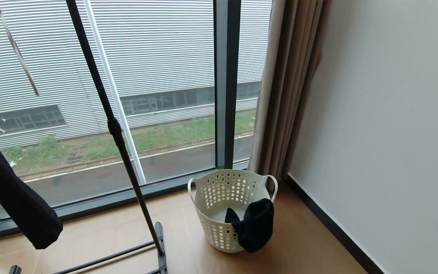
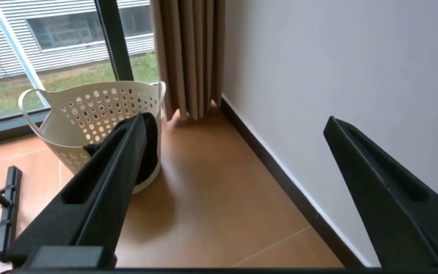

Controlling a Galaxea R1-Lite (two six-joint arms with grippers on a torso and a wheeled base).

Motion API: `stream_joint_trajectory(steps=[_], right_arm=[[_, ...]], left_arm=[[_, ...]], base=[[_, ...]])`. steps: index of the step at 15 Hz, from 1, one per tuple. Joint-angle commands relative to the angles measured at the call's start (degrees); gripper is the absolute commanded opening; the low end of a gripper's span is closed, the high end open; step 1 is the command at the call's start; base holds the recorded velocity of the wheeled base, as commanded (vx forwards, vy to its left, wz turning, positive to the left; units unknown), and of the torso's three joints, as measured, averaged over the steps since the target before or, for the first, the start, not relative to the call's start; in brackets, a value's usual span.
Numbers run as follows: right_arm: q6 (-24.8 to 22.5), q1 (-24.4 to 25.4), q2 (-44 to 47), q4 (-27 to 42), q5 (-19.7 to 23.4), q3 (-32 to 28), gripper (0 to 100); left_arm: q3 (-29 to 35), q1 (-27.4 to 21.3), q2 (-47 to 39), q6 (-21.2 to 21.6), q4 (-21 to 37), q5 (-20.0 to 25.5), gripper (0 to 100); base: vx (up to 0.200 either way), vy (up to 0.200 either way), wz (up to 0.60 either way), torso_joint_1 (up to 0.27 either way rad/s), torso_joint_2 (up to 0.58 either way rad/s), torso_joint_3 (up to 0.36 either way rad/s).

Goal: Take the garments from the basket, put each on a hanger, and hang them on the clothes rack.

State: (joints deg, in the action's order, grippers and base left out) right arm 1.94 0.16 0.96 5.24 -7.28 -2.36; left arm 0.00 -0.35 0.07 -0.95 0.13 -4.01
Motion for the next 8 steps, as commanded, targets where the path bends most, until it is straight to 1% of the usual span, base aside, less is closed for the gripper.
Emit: stream_joint_trajectory(steps=[1, 2, 4, 8], right_arm=[[0.0, 0.02, 0.09, 0.03, -0.02, -0.01, 100], [0.0, 0.02, 0.09, 0.03, -0.02, -0.01, 100], [0.0, 0.02, 0.09, 0.03, -0.02, -0.01, 100], [0.17, 0.02, 0.09, 0.03, -0.02, -0.1, 100]], left_arm=[[0.0, 0.0, -0.07, -0.02, -0.05, -0.03, 100], [0.0, 0.0, -0.07, -0.02, -0.05, -0.03, 100], [0.0, 0.0, -0.07, -0.02, -0.05, -0.03, 100], [0.0, 0.0, -0.07, -0.1, -0.05, -0.03, 100]], base=[[0.0, 0.0, 0.0, 0.0, 0.0, 0.0], [0.0, 0.0, 0.0, 0.0, 0.0, 0.0], [0.0, -0.2, 0.0, 0.007, 0.0, 0.002], [0.0, 0.0, 0.0, 0.0, 0.0, 0.0]])
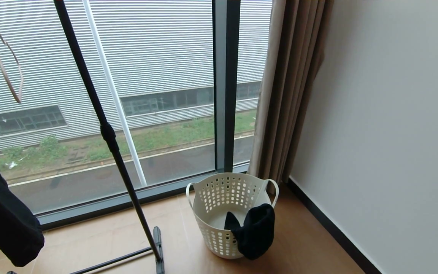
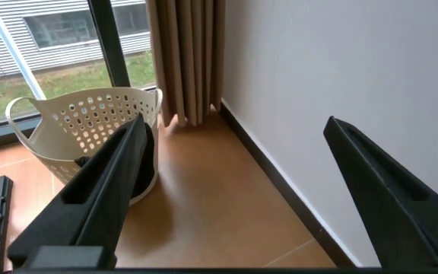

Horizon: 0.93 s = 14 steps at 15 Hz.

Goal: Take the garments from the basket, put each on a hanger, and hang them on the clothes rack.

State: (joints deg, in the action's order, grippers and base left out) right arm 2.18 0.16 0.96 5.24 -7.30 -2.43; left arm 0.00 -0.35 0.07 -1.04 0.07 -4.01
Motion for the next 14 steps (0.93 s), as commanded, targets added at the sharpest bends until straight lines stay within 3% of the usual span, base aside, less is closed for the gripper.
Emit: stream_joint_trajectory(steps=[1, 14], right_arm=[[0.1, 0.02, 0.09, 0.03, 0.01, -0.04, 100], [0.1, 0.19, 0.27, 0.03, 0.97, -0.04, 100]], left_arm=[[0.0, -0.09, -0.07, -0.11, 0.01, -0.03, 100], [0.09, -0.09, -0.07, -0.02, 0.19, -0.03, 100]], base=[[0.0, 0.0, 0.0, 0.0, 0.0, 0.0], [0.0, 0.0, 0.0, 0.0, 0.0, 0.0]])
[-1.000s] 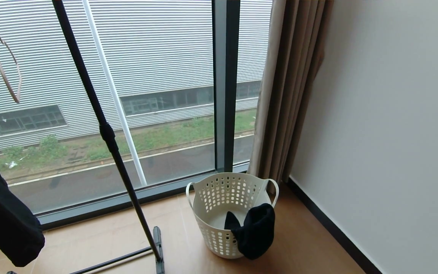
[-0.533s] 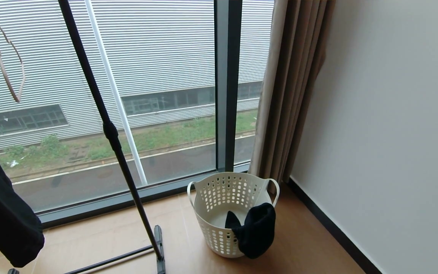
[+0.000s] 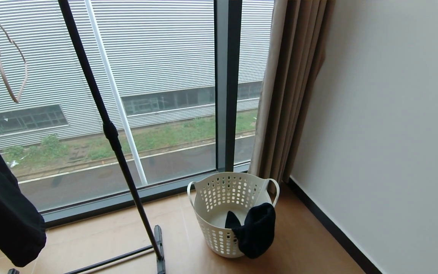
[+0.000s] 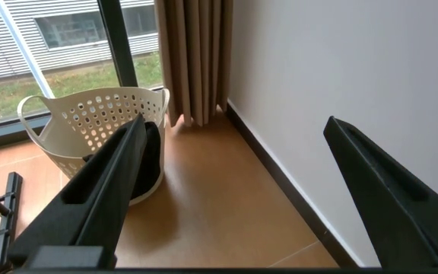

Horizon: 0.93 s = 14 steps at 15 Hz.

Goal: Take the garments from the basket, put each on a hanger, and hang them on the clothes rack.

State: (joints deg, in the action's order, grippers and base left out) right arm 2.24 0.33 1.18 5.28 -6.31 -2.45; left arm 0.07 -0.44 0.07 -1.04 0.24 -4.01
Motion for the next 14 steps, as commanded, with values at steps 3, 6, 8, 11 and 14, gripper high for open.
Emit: stream_joint_trajectory(steps=[3, 6, 8, 11, 14], right_arm=[[0.04, 0.02, 0.14, -0.01, -0.01, -0.01, 100], [0.04, 0.02, 0.05, -0.01, 0.07, -0.01, 100], [0.04, 0.02, 0.05, -0.01, 0.07, -0.01, 100], [-0.05, 0.02, 0.05, 0.08, 0.16, -0.01, 100], [0.04, 0.02, 0.05, -0.01, 0.16, -0.01, 100]], left_arm=[[0.37, 0.0, -0.07, -0.02, 0.9, 0.06, 100], [0.45, 0.53, -0.51, -0.02, 1.25, 0.06, 100], [0.45, 0.53, -0.69, -0.02, 1.25, 0.06, 100], [0.45, 0.53, -0.78, -0.02, 1.25, 0.06, 100], [0.45, 0.53, -0.78, -0.02, 1.25, -0.03, 100]], base=[[0.0, 0.0, 0.0, 0.0, 0.0, 0.0], [0.0, 0.0, 0.0, 0.0, 0.0, 0.0], [0.0, 0.0, 0.0, 0.0, 0.0, 0.0], [0.0, 0.0, 0.0, 0.001, 0.0, -0.137], [0.0, 0.0, 0.0, 0.002, 0.0, -0.19]])
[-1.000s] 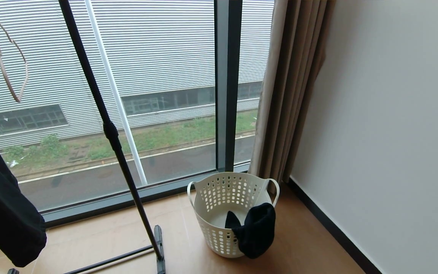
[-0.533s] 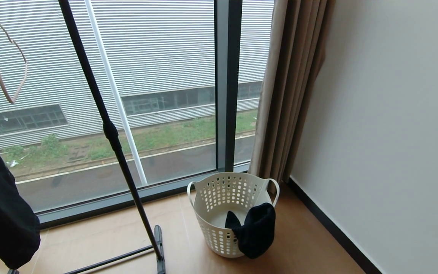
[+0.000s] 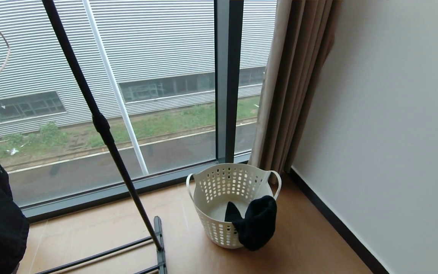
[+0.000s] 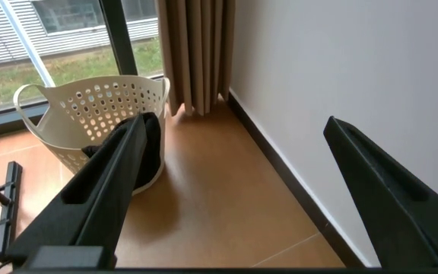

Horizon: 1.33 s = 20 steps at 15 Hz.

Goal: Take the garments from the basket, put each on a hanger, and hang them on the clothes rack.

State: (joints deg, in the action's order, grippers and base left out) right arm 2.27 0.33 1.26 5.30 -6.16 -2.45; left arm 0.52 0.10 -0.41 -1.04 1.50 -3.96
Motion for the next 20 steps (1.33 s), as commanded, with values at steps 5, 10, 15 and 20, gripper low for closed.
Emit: stream_joint_trajectory(steps=[5, 10, 15, 20], right_arm=[[0.02, 0.02, -0.03, 0.06, 0.0, -0.01, 100], [0.02, 0.02, 0.06, 0.06, 0.0, -0.01, 100], [0.02, 0.11, 0.24, 0.06, 0.0, -0.01, 100], [0.02, 0.2, 0.24, 0.06, 0.09, -0.01, 100]], left_arm=[[0.0, -0.01, -0.29, -0.02, -0.01, -0.08, 100], [0.0, 0.08, -0.29, -0.02, -0.01, 0.01, 100], [0.0, -0.01, -0.29, -0.02, -0.01, -0.08, 100], [0.0, -0.01, -0.29, -0.02, -0.01, 0.01, 100]], base=[[0.0, 0.0, 0.0, 0.002, 0.0, -0.2], [0.0, 0.0, 0.0, 0.004, 0.0, -0.195], [0.0, 0.0, 0.0, 0.001, 0.0, -0.199], [0.0, 0.0, 0.0, 0.0, 0.0, -0.182]])
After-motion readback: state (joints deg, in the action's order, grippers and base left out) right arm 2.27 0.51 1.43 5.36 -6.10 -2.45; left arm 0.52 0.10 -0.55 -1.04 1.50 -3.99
